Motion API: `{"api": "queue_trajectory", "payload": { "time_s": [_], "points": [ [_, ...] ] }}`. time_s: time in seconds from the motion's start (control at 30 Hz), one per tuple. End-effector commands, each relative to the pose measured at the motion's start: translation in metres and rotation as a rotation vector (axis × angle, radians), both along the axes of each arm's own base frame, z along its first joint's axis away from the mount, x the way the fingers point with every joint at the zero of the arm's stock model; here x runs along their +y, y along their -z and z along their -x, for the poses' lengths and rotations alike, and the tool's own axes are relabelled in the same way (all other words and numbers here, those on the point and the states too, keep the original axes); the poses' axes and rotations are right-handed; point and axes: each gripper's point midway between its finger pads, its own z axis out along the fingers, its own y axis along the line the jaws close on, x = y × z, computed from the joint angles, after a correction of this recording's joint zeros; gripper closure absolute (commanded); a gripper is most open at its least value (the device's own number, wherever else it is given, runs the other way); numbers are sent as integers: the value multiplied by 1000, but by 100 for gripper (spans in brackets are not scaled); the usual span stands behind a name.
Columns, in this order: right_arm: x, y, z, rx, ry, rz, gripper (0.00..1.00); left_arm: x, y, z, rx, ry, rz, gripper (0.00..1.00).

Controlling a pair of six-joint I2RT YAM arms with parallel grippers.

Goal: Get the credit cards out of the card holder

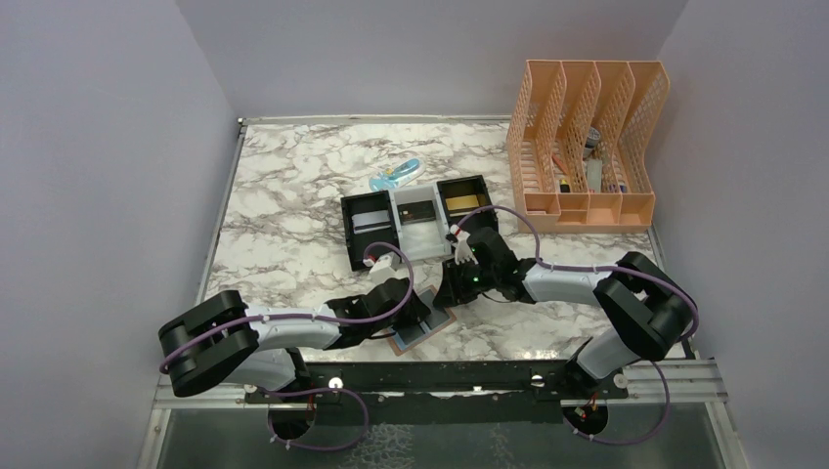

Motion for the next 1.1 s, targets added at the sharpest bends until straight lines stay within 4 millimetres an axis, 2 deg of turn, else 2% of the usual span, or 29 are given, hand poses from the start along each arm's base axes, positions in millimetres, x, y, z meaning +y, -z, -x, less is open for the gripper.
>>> {"api": "queue_trajectory", "payload": {
  "time_s": [0.0, 0.23, 0.37, 0.53, 0.7, 0.8, 0.9, 1.07],
  "points": [
    [-14, 15, 5, 7, 10, 75, 71, 2, 0, 4, 8, -2, -15, 64],
    [-13, 15, 11, 39, 20, 52, 74, 0, -3, 1, -17, 1, -9, 66],
    [-15, 16, 28, 110, 58, -19, 80, -3, -8, -1, -48, 20, 12, 73],
    [-22, 21, 49, 202, 100, -70, 90, -3, -13, 1, -71, 46, 33, 75],
    [-27, 17, 62, 234, 118, -118, 90, -2, -19, 3, -100, 75, 34, 75],
    [-31, 16, 58, 208, 133, -97, 86, -1, -20, 4, -100, 76, 44, 75],
    [-37, 10, 43, 138, 176, -46, 79, -1, -21, 6, -97, 81, 54, 74],
    [-28, -18, 35, 62, 125, -88, 75, 3, -19, 7, -93, 83, 33, 73]
  ]
}}
